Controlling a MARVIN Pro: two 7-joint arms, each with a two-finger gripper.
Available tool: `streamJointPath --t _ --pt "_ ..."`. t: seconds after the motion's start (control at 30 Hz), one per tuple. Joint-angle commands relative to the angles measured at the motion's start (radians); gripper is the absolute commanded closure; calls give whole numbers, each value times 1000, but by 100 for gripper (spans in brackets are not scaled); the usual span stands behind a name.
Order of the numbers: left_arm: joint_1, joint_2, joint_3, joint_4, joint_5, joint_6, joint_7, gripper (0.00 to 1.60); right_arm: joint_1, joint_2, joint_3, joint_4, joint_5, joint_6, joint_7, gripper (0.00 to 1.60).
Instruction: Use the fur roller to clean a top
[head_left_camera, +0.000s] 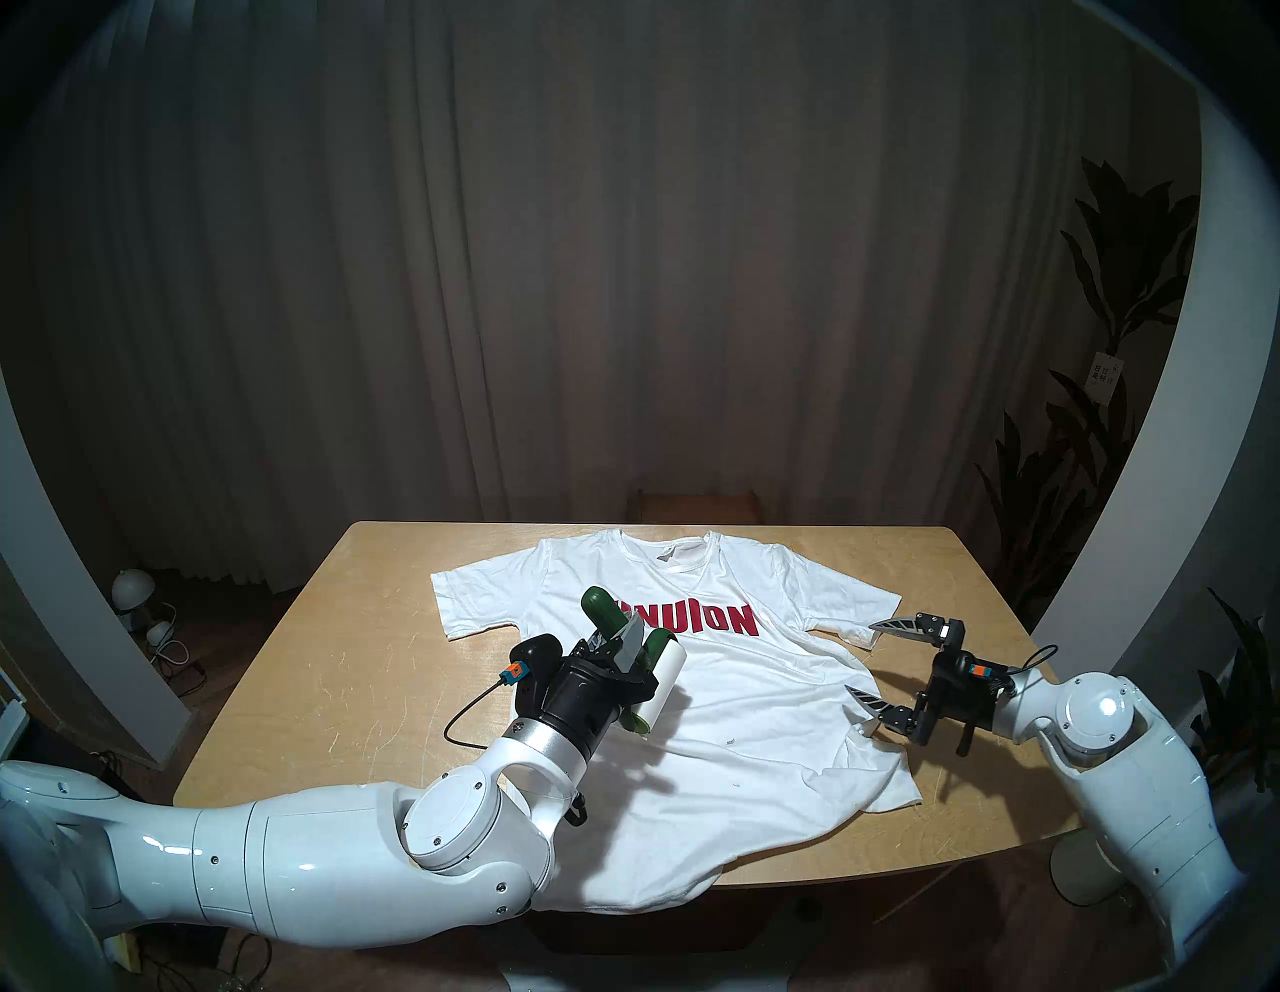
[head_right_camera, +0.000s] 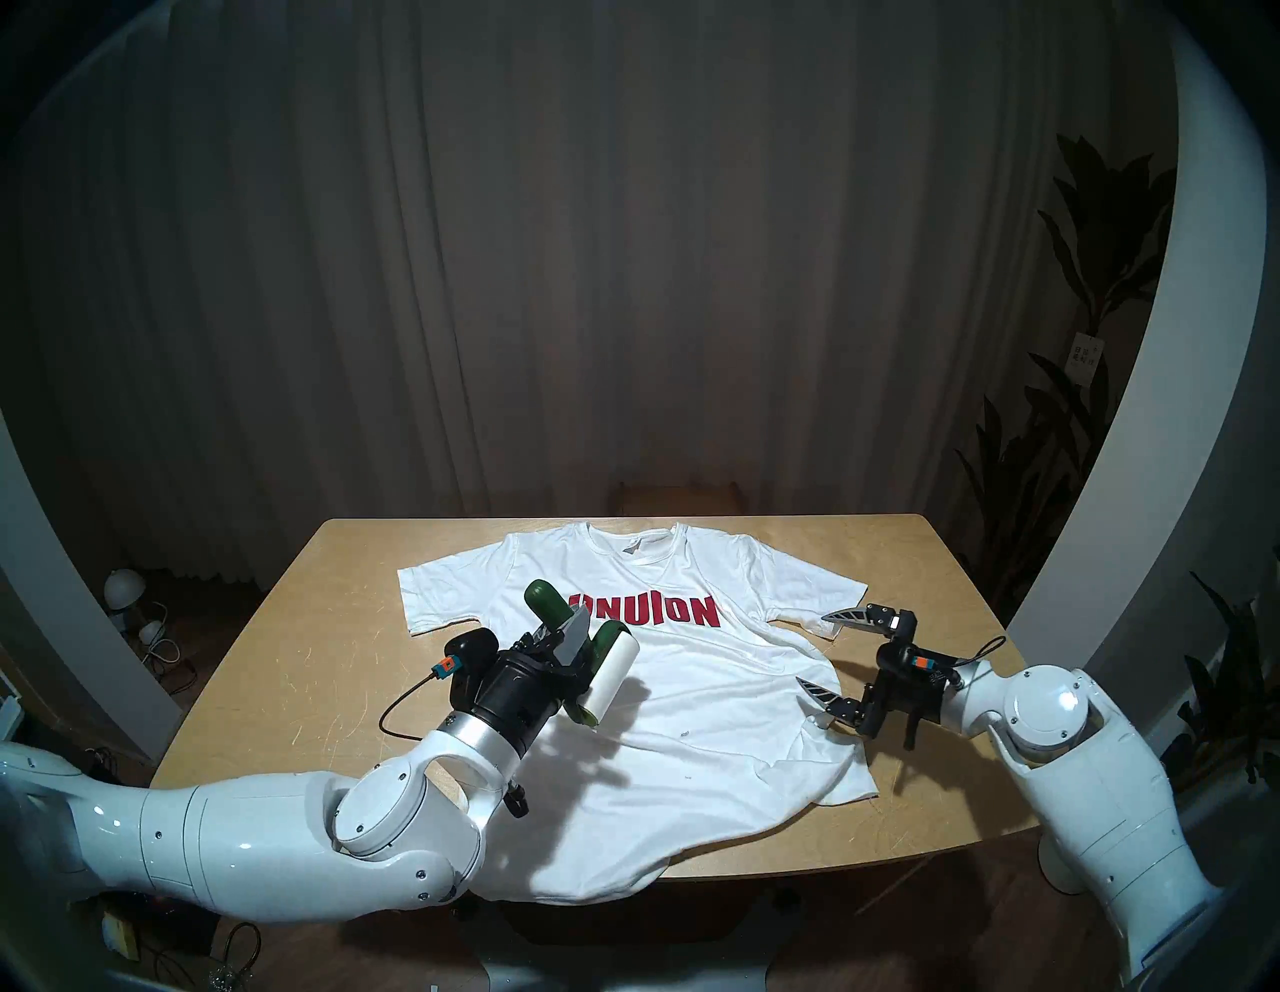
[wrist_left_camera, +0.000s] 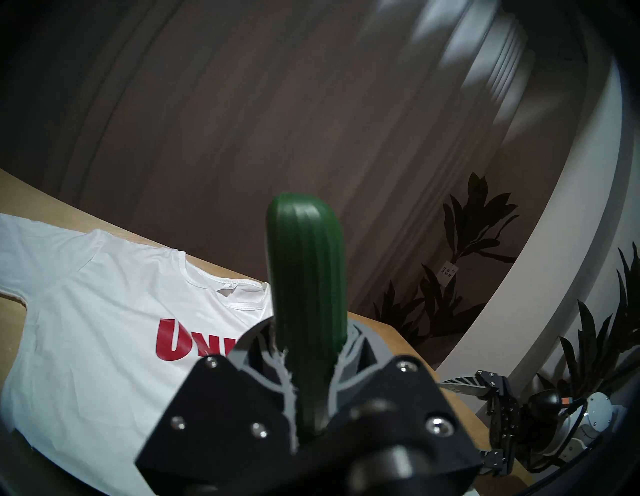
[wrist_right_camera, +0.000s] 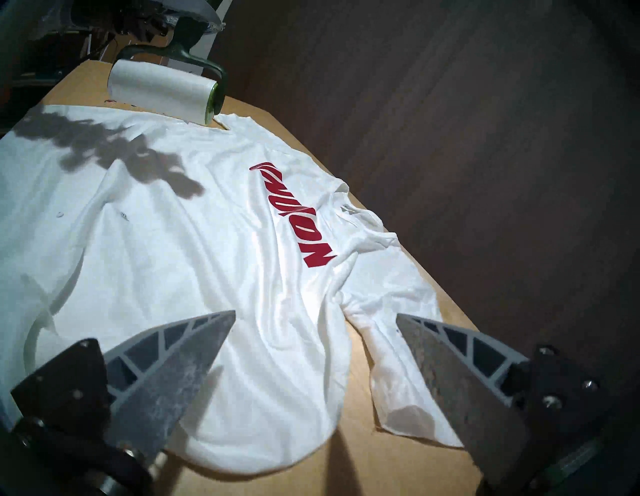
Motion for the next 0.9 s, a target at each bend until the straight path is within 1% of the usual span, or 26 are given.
streamJointPath --t 0.0,0.07,0.13,0.2,0.33,0.43,0.53,0.6,0.67,0.7,0.77,0.87 --pt "-14 -15 2 -28 22 -3 -37 160 43 -21 -17 25 1 -21 -3 0" --pt "-22 -17 6 -24 -6 20 -60 160 23 -29 -24 24 9 -21 -4 0" --pt "-23 -20 7 -22 -14 25 -66 160 17 -31 -24 18 12 -18 -6 0" --pt "-29 -26 12 -12 -33 34 -106 160 -7 -20 -20 14 19 -23 0 0" --pt "-31 -42 13 -1 -44 44 -120 160 -26 -3 -16 14 14 -30 6 0" --pt "-30 -89 18 32 -41 55 -118 160 -42 3 -15 21 8 -41 6 0" --pt "-32 -121 25 53 -23 68 -106 160 -46 5 -19 27 4 -44 8 0" --pt "-32 -128 26 56 -17 69 -104 160 -43 8 -23 30 -1 -52 12 0" --pt "-35 -139 32 55 1 90 -71 160 -42 7 -25 33 -2 -53 12 0" --pt "-36 -152 36 52 23 112 -25 160 -32 2 -32 46 -9 -58 12 0" --pt "-35 -156 36 51 25 117 -17 160 -28 0 -35 51 -12 -60 12 0" --pt "-33 -163 35 31 23 141 27 160 -13 -3 -44 66 -18 -61 16 0"
